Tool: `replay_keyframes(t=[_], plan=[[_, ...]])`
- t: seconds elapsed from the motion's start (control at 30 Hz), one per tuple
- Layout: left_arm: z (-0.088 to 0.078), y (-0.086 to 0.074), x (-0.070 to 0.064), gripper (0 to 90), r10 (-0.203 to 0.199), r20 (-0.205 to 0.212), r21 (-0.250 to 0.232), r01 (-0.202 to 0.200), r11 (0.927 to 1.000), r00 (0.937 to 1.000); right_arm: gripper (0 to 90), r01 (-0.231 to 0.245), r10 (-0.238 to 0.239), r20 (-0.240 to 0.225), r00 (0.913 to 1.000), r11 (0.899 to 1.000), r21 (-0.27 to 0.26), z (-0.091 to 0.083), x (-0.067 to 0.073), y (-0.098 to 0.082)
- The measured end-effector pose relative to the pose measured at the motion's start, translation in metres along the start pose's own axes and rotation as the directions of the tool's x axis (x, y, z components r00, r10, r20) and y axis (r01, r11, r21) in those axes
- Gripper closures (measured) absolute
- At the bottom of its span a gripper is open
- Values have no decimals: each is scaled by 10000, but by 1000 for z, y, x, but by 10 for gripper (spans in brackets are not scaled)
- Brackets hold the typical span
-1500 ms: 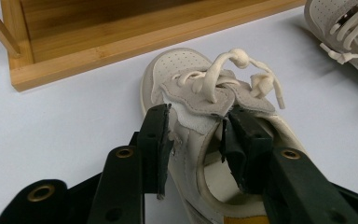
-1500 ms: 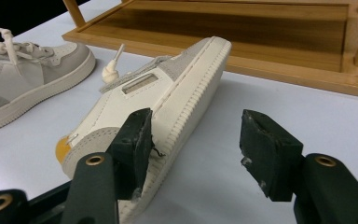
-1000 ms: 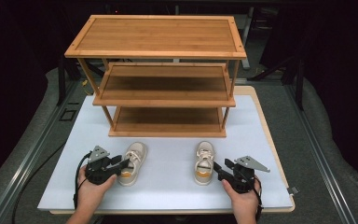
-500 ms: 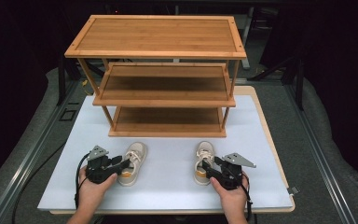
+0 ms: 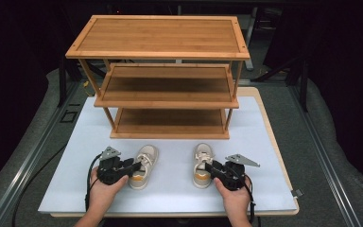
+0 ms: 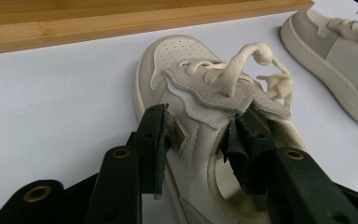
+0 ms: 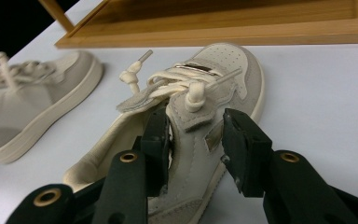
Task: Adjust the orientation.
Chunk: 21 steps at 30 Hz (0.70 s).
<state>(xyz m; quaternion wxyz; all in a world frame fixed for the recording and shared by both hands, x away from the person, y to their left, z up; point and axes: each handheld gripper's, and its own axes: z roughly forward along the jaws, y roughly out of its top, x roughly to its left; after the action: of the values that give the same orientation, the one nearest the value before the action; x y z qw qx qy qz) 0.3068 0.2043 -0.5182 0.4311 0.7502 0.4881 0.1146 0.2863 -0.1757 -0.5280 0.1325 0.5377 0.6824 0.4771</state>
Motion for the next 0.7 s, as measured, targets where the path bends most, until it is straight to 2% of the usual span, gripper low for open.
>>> replay_keyframes(t=[0.03,0.17,0.3,0.33,0.5,0.57,0.7], plan=[[2,1,-2,594,-57,-21,8,57,10000,10000,631,217,-216,-53,9998,9997,91,1,5,0],[10,3,-15,594,-83,-10,-2,83,10000,10000,638,574,-570,-163,9982,9981,237,5,14,0],[13,3,-19,593,-140,36,11,140,9999,9999,640,658,-647,-291,9975,9971,385,11,18,3],[13,4,-20,593,-133,39,14,133,9999,9999,641,679,-662,-441,9968,9969,401,13,20,4],[17,5,-24,590,-240,38,-55,240,9997,9997,655,1024,-990,-772,9921,9938,425,24,29,6],[18,5,-25,589,-239,77,-39,239,9997,9997,663,1212,-1176,-798,9898,9918,414,25,32,6],[21,7,-27,587,-242,102,-43,242,9997,9997,669,1298,-1250,-879,9883,9902,509,27,35,7]])
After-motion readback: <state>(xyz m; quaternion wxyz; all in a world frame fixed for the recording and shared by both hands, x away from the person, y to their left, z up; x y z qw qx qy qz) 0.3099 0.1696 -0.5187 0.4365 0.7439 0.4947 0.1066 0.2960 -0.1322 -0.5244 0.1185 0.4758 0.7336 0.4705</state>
